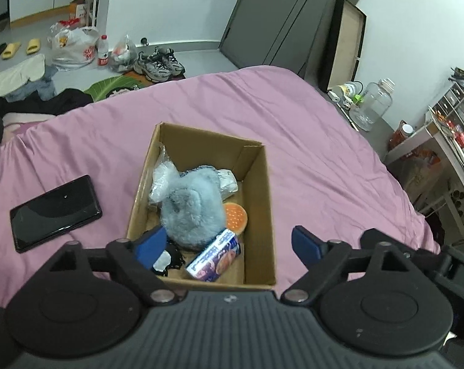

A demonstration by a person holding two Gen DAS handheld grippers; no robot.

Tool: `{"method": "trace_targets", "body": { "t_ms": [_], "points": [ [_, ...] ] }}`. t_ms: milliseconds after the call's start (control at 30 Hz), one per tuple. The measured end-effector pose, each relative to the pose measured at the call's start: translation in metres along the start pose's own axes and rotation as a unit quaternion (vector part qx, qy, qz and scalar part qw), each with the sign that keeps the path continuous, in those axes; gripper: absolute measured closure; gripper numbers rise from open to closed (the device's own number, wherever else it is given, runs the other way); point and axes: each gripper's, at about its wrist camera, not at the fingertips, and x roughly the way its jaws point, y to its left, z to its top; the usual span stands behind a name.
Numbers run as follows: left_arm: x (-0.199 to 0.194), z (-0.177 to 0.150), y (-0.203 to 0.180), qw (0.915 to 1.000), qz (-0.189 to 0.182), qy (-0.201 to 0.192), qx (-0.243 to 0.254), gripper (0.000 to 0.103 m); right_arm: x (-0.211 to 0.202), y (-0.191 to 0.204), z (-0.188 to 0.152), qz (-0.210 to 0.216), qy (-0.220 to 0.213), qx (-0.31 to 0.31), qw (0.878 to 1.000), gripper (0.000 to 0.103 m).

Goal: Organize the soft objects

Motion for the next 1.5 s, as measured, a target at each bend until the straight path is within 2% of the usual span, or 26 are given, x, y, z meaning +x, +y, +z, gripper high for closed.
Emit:
{"method": "trace_targets", "body": {
  "t_ms": [100,167,433,933,1300,1500],
  "points": [
    [-0.009,-0.004,-0.008,0.9999,-0.002,0.0,0.014,0.012,-0.016,-0.006,0.001,-0.013,-0.013,-0.009,1.0,0.031],
    [-0.016,-0.006,-0.012,0.9998,-0.004,0.001,0.02,0.011,-0.026,-0.009,0.001,-0.018,-0.018,-0.017,1.0,0.018],
    [-0.041,-0.023,-0.025,0.9991,-0.004,0.005,0.043,0.006,-0.062,-0.017,-0.001,-0.026,-0.023,-0.041,0.999,0.0],
    [-0.094,-0.056,-0.047,0.997,-0.009,-0.003,0.077,0.005,-0.119,-0.024,-0.021,-0.018,-0.029,-0.082,0.996,0.0],
    [-0.124,-0.077,-0.056,0.9947,-0.004,-0.016,0.102,0.002,-0.161,-0.028,-0.038,-0.042,-0.05,-0.115,0.991,0.0],
    [-0.143,-0.089,-0.062,0.9928,-0.008,-0.02,0.118,0.001,-0.17,-0.027,-0.041,-0.048,-0.045,-0.116,0.991,0.0]
  ]
}}
